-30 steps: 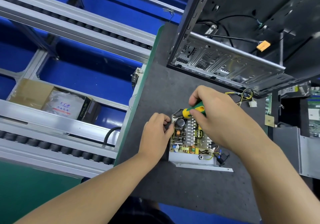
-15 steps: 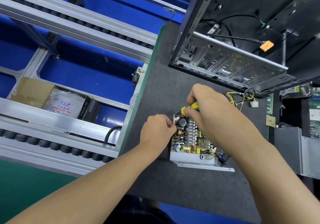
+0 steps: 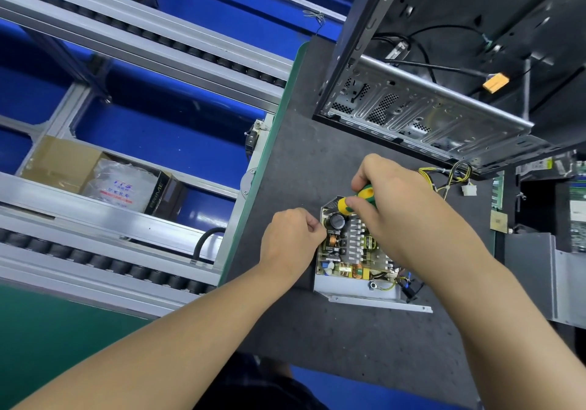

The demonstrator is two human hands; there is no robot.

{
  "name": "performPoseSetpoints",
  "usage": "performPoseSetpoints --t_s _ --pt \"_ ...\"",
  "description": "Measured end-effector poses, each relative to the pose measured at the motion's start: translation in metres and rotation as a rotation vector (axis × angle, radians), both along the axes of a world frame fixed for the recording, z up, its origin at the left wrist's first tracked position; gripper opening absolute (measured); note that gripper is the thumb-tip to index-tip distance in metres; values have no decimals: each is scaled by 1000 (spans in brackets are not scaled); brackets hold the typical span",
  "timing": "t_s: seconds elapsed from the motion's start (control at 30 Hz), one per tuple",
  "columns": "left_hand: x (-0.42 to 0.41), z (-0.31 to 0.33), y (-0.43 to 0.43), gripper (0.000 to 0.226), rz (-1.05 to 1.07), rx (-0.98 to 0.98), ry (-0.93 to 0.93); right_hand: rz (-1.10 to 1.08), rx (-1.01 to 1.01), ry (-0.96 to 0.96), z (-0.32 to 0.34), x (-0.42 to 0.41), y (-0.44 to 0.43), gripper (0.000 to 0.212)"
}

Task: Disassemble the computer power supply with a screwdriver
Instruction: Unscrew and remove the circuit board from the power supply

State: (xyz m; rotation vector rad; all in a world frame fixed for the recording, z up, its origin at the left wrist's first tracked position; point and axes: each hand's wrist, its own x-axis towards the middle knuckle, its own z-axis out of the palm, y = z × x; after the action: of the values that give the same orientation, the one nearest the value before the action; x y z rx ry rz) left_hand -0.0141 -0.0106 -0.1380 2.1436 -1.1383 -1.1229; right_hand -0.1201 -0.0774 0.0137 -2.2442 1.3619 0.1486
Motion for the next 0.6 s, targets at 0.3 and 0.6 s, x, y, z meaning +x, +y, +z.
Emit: performPoseSetpoints --t_s 0.3,0.6 --pt "4 3 -2 14 -31 0 37 -20 -4 6 3 2 3 14" --pt "4 4 -2 23 -15 -20 33 -18 -39 24 2 9 9 15"
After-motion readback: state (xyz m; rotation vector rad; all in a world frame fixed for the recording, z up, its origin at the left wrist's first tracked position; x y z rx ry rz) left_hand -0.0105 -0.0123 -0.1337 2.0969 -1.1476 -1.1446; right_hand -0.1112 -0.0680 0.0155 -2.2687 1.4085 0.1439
